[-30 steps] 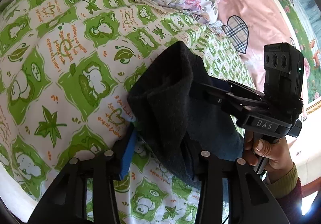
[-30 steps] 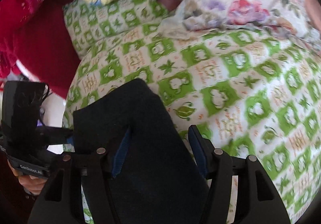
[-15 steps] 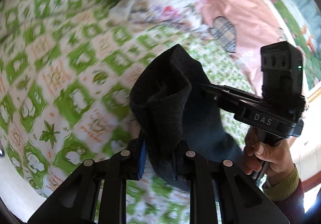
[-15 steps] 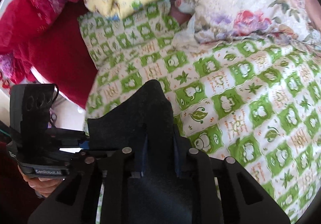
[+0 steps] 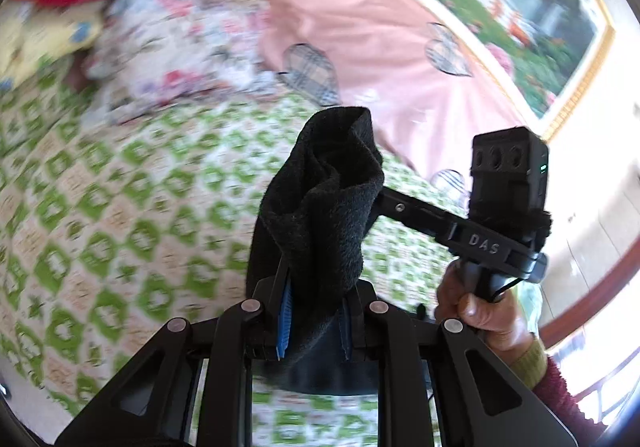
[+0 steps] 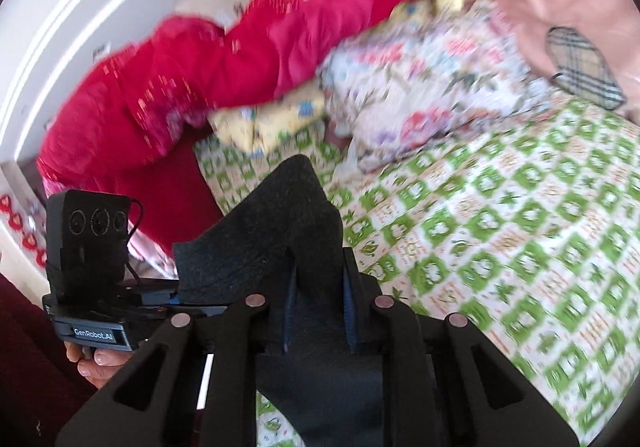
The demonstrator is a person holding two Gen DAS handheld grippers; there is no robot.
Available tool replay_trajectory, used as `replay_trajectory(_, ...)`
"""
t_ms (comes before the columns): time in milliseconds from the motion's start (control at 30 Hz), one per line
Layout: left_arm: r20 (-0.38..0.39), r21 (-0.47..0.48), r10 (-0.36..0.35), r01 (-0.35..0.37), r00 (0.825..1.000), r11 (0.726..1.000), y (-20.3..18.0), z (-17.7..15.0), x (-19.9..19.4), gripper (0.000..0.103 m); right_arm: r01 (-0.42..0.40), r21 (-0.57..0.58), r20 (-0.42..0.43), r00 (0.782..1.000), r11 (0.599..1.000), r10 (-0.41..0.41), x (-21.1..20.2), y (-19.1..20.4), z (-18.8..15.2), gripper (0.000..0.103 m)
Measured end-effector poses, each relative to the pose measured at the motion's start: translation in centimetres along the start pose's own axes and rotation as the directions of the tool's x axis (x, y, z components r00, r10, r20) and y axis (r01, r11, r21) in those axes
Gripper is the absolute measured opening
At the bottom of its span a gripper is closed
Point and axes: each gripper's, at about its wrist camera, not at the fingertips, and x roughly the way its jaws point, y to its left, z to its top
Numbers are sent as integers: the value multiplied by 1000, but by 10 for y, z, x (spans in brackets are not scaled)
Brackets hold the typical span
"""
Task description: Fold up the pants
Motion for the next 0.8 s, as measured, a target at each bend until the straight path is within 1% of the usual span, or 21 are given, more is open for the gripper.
replay_trajectory(167,-42,96,-72,76,997,992,-55,-7,15,19,10,58,105,994,998,-16,-56,-8,-26,21)
replay_trajectory(267,-77,150,-99,109,992,983,-85,-16,26,19,16,88,155,987,996,-30,-83,-14,-42,20)
replay_trajectory(367,-106,202,-105,124,989,971,-110,-28,39,19,17,121,200,979,993,-41,-105,-21,-61,20)
replay_trajectory(467,-144,234,-111,143,983,962,-132,-40,52,19,19,150,233,971,989,-54,-121,-29,-79,20)
replay_trajectory(800,-260,332,-112,197,959,922,-185,-85,91,19,23,263,317,942,964,-109,-177,-57,-146,20)
